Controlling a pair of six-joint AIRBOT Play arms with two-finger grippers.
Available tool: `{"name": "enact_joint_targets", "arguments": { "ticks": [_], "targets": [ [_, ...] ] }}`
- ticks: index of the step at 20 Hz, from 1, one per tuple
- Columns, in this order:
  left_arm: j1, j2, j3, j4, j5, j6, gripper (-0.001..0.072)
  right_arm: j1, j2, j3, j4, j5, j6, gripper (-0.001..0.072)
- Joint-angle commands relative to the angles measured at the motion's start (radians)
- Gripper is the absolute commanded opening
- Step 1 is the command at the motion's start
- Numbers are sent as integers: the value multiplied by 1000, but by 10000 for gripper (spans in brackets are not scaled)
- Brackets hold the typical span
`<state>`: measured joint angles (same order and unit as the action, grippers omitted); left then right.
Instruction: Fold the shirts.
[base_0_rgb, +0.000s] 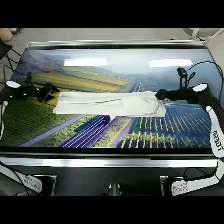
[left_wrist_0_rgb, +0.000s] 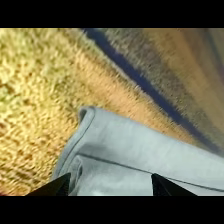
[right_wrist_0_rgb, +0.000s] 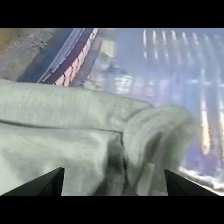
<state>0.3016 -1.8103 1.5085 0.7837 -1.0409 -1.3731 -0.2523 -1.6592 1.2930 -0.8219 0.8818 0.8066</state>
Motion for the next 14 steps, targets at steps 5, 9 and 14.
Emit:
{"name": "enact_joint_targets", "arguments": {
  "ticks": [5, 9, 14],
  "targets": [
    [29, 200, 36, -2, -73, 65, 611, -194, -47, 23, -165, 318, 76, 714],
    [-13, 256, 36, -2, -134, 69, 610, -208, -132, 23, 13, 366, 68, 714],
    [-81, 258, 35, -2, -127, 82, 599, -192, -227, 23, 256, 367, 68, 713]
  ]
}}
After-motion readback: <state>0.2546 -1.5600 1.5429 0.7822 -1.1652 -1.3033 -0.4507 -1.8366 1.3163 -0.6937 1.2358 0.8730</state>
